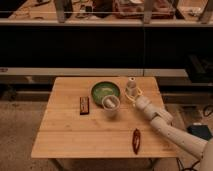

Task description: Stand the bottle upright

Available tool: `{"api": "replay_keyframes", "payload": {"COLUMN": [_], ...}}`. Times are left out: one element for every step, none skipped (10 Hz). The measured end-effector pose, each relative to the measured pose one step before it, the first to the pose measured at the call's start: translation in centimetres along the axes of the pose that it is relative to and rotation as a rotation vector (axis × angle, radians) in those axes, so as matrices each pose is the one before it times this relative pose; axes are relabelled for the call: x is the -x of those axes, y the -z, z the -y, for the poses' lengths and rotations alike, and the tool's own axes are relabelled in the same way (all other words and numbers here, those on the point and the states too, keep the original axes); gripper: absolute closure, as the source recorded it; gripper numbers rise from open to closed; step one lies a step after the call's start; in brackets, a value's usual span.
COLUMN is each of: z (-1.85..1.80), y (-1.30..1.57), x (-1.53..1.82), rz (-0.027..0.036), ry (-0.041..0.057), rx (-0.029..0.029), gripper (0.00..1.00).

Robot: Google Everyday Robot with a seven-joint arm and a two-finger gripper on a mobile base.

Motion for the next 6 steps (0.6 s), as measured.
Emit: {"api": "replay_keyframes", "payload": {"z": [-0.16,-0.209,0.044,0.12,0.2,0.092], "y": [0.224,0.265,0.033,-0.098,-0.186,-0.01], "x": [0.031,0.058,0.12,0.131,0.133,0.204], "rz": [-0.00499,-0.00254,0.00111,0.00135,0.00218,0.00311], "ry": [-0.01111,-0.00733,-0.00329,-0.00325,-0.00279,-0.0036], "rx": [0.00679,0.00691,-0.00012,-0.00229,-0.0048,-0.00222], "gripper": [0.67,0.57,0.47,0.36,0.27,0.21]}}
